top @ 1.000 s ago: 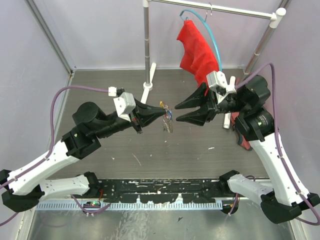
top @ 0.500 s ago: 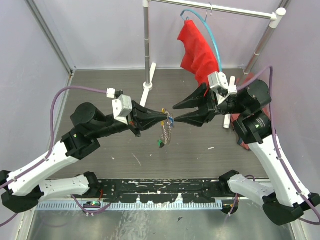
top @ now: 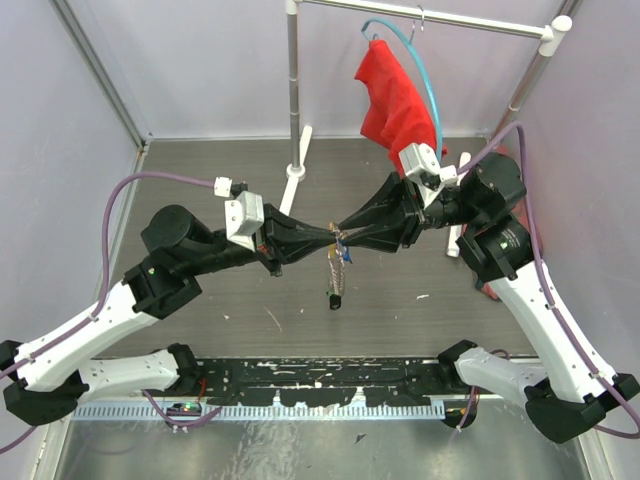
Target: Put the keys on the keyring
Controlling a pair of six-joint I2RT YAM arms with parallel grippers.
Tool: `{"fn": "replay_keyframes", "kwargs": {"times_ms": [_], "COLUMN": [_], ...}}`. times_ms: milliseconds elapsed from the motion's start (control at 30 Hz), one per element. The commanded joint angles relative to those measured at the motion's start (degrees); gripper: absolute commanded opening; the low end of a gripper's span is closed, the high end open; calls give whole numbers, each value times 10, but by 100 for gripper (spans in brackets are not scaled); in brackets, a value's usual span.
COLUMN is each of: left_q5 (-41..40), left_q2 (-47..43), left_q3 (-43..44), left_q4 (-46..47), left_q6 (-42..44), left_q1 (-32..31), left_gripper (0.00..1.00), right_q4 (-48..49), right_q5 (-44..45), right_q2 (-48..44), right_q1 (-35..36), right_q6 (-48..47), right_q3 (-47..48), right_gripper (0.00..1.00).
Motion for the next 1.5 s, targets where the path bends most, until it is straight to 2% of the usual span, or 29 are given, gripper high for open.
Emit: {"fn": "replay_keyframes", "kwargs": {"times_ms": [0,233,500,767,800,867,967,1167,1267,1367,1467], "left_q5": [10,11,11,11,13,17,17,-8,-19,-22,-25], "left_q2": [-1,0,4,10,11,13,15,22,39,60,73], "left_q3": [0,0,1,3,5,15,33,81,128,174,196], "left_q4": [38,37,37,36,34,19,-23,-113,-196,-273,-312], "left_q6": [-4,-4,-5,-4,-4,2,15,46,81,107,121], "left_q1": [2,2,2,2,2,2,2,2,2,2,2], "left_gripper": [0,0,0,0,3,19,31,42,54,56,51], "right_q4": [13,13,11,-2,-4,-22,-86,-214,-254,-290,-306], "right_q5": [-4,-4,-5,8,12,17,31,71,90,104,108], "right_q2": [-3,0,1,0,-1,1,7,20,22,27,30], "right_q1": [6,11,13,14,14,14,14,14,14,14,13], "right_q6": [3,4,4,-11,-13,-26,-72,-155,-180,-205,-219], "right_q3": [8,13,12,11,13,19,46,80,88,97,101], "right_gripper": [33,28,27,1,1,1,1,1,1,1,1]}}
